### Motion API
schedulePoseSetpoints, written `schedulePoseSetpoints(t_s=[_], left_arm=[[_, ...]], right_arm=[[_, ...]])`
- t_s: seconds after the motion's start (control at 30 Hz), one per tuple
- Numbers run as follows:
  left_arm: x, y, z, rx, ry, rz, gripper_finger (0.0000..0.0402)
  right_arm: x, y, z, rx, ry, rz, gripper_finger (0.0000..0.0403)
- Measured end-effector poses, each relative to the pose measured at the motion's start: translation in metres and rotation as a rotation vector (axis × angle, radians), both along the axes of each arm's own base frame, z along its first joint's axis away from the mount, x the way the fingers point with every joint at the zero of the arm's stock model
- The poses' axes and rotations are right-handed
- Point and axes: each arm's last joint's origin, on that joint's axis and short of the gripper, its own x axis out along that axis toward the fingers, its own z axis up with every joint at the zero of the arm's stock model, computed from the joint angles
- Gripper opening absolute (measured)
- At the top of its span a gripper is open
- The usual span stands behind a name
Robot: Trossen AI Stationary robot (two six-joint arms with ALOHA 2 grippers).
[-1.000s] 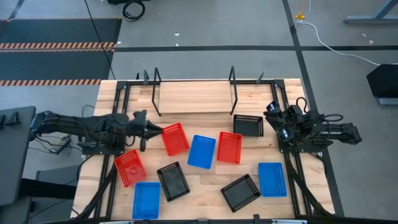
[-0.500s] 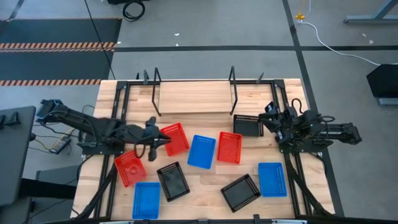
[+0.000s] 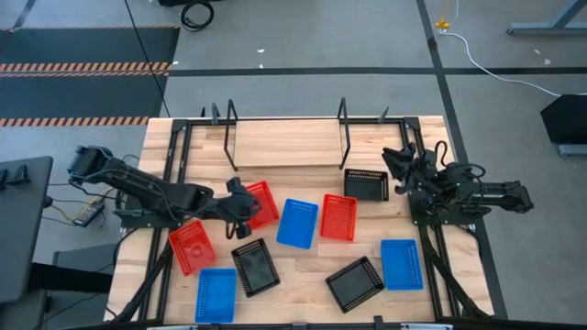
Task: Stack baskets on shelf by color
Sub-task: Put the top blue basket on the shelf
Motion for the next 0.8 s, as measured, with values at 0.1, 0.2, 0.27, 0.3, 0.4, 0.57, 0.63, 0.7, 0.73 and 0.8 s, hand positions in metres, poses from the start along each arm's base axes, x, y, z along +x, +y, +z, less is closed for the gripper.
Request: schedulePoseSetpoints(t_s=[0.1,0.2,0.27,0.3,0.4,0.57,0.63,0.7,0.73,0.8], left_arm=[[0.005,-0.002,0.008,-0.04,-0.024,-0.001,0.0133],[0.01,-0.005,0.019,-0.089,-0.046,-0.045,0.0163],[0.014,-0.007,0.022,-0.113,-0.031,-0.072,0.0178],[0.015,-0.008,0.021,-0.121,0.0,-0.08,0.0185],[0.021,-0.011,0.023,-0.163,0.071,-0.068,0.0201],[0.041,-0.019,0.032,-0.135,0.117,-0.131,0.0217],[0.051,-0.024,0.036,-0.106,0.123,-0.198,0.0219],[0.061,-0.03,0.037,-0.09,0.139,-0.253,0.0219],[0.067,-0.033,0.037,-0.09,0.142,-0.28,0.0219],[0.077,-0.041,0.036,-0.094,0.152,-0.321,0.022]], right_arm=[[-0.001,0.001,0.002,-0.024,-0.01,0.009,0.0114],[-0.002,0.001,0.004,-0.031,-0.04,0.007,0.0114],[-0.002,0.001,0.005,-0.034,-0.044,0.006,0.0114],[-0.002,0.001,0.005,-0.035,-0.046,0.005,0.0114],[-0.003,0.001,0.005,-0.035,-0.051,0.005,0.0114],[-0.003,0.001,0.007,-0.036,-0.07,0.004,0.0114],[-0.003,0.001,0.007,-0.036,-0.069,0.004,0.0114],[-0.003,0.001,0.007,-0.036,-0.069,0.004,0.0114],[-0.003,0.001,0.007,-0.036,-0.068,0.004,0.0114],[-0.003,0.001,0.007,-0.037,-0.068,0.003,0.0114]])
